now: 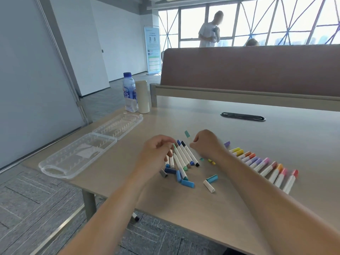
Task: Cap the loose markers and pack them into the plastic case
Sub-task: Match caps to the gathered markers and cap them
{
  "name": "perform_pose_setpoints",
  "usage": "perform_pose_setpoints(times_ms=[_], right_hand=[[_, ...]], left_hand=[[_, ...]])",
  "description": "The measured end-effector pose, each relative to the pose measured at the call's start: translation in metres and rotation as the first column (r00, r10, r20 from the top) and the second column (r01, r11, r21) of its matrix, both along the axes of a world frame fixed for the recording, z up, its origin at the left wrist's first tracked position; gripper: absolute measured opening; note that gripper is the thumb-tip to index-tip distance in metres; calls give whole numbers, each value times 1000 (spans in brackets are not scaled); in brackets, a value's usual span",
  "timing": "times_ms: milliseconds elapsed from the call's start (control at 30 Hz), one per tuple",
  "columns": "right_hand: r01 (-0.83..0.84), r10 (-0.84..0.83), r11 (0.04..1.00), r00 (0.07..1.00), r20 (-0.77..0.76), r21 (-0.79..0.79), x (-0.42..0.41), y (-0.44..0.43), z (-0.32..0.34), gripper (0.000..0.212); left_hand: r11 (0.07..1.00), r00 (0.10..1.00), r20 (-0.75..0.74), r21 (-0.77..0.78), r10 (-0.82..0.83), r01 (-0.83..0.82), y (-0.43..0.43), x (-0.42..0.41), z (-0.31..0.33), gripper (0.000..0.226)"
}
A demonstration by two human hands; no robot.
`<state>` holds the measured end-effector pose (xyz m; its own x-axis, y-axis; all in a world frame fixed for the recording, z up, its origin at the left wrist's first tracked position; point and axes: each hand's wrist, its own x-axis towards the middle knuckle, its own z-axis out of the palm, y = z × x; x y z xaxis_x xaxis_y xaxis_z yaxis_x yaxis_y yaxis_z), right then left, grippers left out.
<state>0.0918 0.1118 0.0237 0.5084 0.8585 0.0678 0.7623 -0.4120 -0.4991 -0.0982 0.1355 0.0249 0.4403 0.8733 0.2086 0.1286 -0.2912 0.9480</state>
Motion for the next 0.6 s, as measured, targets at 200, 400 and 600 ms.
perform_pose_setpoints(times_ms=[200, 400, 600], right_hand=[[-10, 12, 997, 999, 36, -80, -2, 5, -11, 17], [-34, 36, 999, 998, 60, -29, -3, -4, -12, 17], [-133, 133, 991, 990, 53, -6, -28, -3, -3, 14]], left_hand=[[1000, 999, 36, -31, 0, 1, 0, -4, 0, 26], [996, 997, 54, -75, 48, -44, 0, -15, 1, 24], [989, 986, 117, -102, 116, -104, 5, -37, 4, 25]])
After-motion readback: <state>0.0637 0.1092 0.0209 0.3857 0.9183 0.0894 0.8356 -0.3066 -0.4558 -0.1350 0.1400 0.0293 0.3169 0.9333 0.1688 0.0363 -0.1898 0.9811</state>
